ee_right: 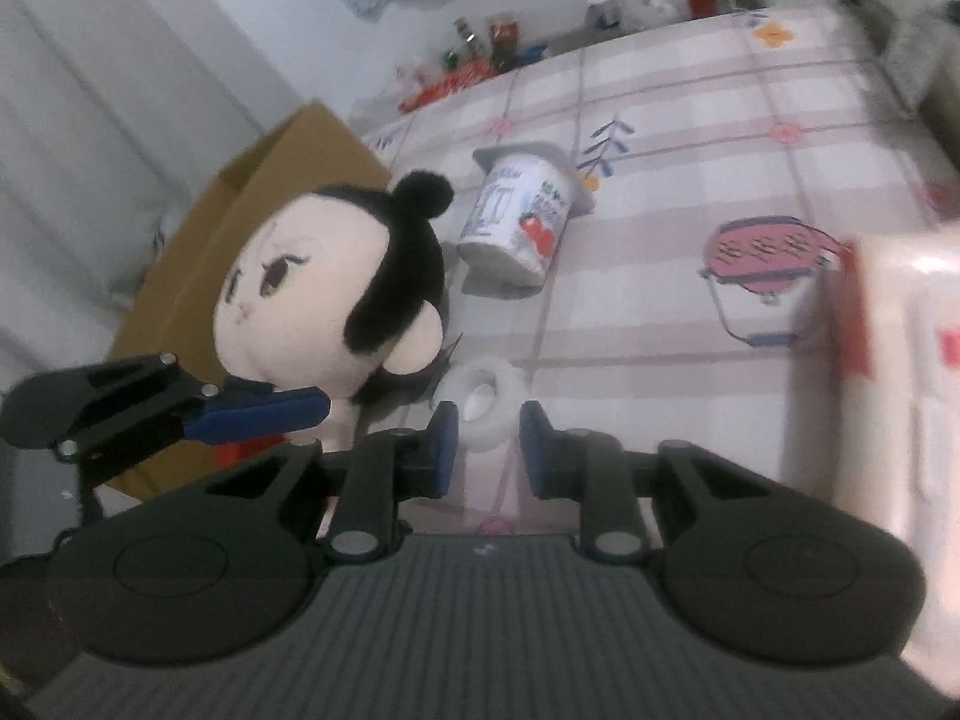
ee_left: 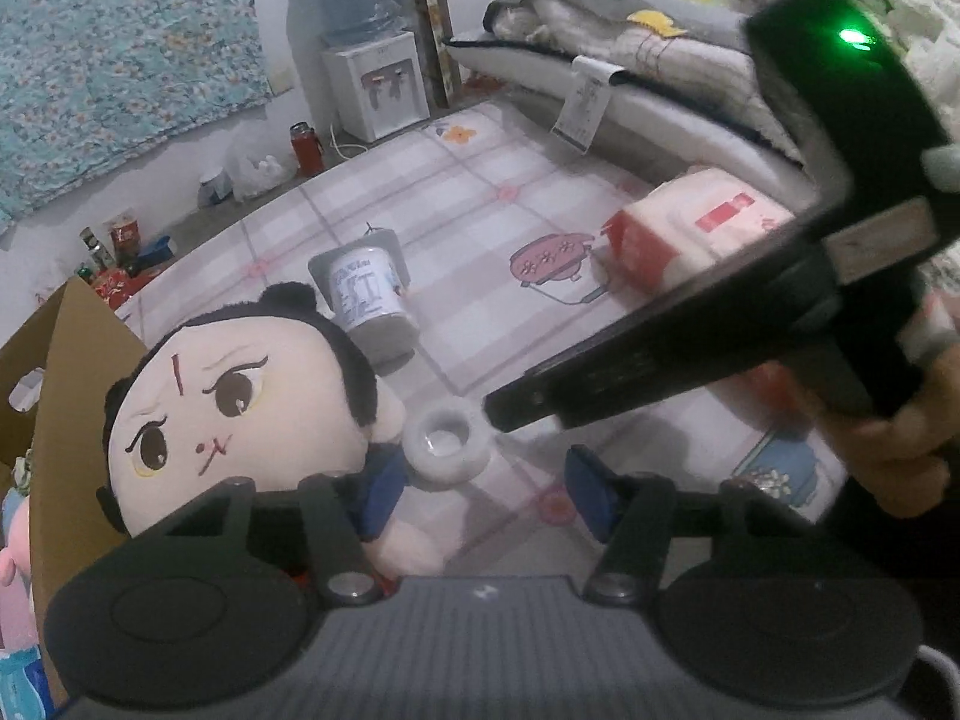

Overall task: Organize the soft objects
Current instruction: 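Move both open grippers back over the mattress toward the tape roll, then close the left gripper on the white tape roll and lift it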

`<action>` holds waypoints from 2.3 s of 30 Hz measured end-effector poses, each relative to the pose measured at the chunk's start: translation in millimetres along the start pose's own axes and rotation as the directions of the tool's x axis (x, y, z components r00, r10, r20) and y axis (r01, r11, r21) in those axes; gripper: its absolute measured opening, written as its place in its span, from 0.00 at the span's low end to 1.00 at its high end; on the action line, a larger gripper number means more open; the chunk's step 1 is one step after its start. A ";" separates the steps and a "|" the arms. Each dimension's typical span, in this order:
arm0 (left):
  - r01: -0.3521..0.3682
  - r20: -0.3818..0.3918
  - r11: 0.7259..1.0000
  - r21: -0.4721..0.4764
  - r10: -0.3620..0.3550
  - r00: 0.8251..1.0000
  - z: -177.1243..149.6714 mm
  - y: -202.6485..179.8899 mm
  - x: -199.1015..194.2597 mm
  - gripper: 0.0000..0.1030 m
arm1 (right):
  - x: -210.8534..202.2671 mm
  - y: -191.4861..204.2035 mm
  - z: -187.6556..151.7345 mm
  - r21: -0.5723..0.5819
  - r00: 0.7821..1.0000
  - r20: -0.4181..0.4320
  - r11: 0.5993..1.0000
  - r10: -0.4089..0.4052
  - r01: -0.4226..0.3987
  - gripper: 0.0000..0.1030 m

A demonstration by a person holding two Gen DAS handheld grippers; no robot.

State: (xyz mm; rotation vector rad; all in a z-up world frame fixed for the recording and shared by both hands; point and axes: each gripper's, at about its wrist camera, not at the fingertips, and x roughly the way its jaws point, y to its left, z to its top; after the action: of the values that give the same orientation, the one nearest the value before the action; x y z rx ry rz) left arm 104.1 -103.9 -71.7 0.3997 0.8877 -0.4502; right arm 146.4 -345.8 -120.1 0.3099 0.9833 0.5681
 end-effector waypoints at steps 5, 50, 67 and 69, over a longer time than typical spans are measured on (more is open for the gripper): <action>-0.025 -0.028 1.000 0.001 0.025 0.999 2.4 3.5 7.2 0.60 | 25.9 -0.7 9.8 -0.042 0.999 -0.040 0.999 -0.012 0.010 0.23; 0.031 -0.006 0.996 0.079 -0.030 1.000 -47.8 -57.1 14.6 0.63 | -25.8 -27.6 -66.9 0.113 0.987 -0.124 0.990 0.104 -0.090 0.13; 0.142 -0.018 0.987 -0.080 -0.144 0.989 -51.2 -36.2 20.3 0.48 | -35.9 -25.2 -58.9 0.112 0.989 -0.089 0.988 0.115 -0.105 0.16; 0.148 -0.008 0.985 -0.084 -0.150 0.989 -52.4 -35.4 20.1 0.47 | -43.4 -24.1 -52.2 0.110 0.991 -0.063 0.988 0.116 -0.109 0.17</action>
State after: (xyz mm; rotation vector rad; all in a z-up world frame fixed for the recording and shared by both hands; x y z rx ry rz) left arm 62.6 -111.0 -123.0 0.2610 0.9512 -0.5462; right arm 91.1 -390.9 -129.4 0.4452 1.0701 0.6340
